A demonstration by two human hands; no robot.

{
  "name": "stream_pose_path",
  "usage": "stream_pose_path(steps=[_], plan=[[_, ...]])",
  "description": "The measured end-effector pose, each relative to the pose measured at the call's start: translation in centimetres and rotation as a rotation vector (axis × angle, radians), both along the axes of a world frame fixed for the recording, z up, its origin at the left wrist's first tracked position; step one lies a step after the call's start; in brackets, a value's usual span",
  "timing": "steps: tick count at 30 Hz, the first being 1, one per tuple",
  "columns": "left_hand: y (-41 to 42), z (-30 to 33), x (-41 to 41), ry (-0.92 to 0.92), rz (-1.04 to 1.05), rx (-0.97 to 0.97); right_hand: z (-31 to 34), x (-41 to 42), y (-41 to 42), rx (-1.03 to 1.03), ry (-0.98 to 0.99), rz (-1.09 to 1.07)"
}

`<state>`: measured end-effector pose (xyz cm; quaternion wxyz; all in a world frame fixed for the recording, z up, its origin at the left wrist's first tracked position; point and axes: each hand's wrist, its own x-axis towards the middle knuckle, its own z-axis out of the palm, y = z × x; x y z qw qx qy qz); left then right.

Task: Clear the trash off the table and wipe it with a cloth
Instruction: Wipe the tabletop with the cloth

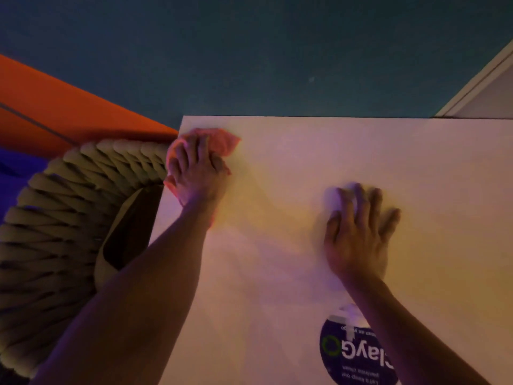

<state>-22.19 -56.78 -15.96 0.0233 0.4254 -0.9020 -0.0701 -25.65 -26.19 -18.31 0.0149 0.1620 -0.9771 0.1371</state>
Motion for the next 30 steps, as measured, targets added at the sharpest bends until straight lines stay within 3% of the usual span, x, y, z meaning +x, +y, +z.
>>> stream_pose_path(steps=[3, 8, 17, 22, 30], plan=[[1.2, -0.2, -0.6, -0.054, -0.113, -0.028, -0.1, -0.3, 0.4, 0.021, -0.025, 0.006], [9.0, -0.3, 0.0, 0.038, -0.387, -0.006, 0.1, -0.4, 0.9, 0.045, 0.008, -0.002], [16.0, -0.5, 8.2, 0.075, -0.737, -0.045, 0.2, -0.1, 0.6, -0.010, 0.021, 0.013], [16.0, -0.3, 8.2, -0.006, -0.682, -0.088, 1.2, -1.0, 4.2, -0.012, -0.002, 0.165], [17.2, -0.7, 0.9, -0.040, -0.414, -0.076, 0.5, -1.5, 8.5, -0.019, 0.043, 0.202]])
